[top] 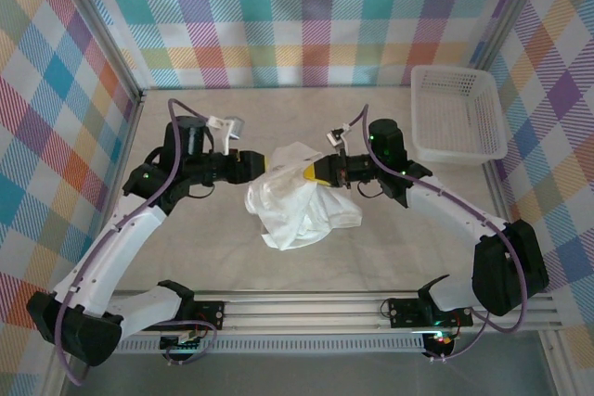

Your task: Fold the inside-out t-shirt

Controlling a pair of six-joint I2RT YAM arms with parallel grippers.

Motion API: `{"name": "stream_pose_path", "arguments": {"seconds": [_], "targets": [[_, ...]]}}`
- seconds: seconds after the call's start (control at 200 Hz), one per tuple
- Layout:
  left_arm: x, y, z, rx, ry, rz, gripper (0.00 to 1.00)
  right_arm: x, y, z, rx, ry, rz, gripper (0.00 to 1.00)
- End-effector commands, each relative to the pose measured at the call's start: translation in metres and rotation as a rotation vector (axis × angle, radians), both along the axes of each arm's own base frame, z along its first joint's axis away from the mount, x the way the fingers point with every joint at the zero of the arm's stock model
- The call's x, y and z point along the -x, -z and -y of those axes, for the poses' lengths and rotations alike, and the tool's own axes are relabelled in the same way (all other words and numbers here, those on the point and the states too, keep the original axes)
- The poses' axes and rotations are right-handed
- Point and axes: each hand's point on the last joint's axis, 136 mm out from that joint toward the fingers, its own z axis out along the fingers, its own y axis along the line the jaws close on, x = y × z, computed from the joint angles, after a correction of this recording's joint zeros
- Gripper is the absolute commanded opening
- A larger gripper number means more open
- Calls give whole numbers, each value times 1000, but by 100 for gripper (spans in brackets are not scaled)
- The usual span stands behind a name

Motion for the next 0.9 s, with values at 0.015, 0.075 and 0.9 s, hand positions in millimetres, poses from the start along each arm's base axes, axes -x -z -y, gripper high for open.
{"name": "stream_pose_path", "arguments": {"seconds": [0.015, 0.075, 0.9], "targets": [[11, 17, 7, -136, 20, -42, 41, 4, 1, 2, 5, -33, 32, 0], [11, 25, 20, -122, 51, -104, 34, 5, 1, 3, 8, -33, 31, 0], [-28, 115, 40, -426, -11, -120, 0, 1, 14, 9, 68, 17, 9, 0]]}}
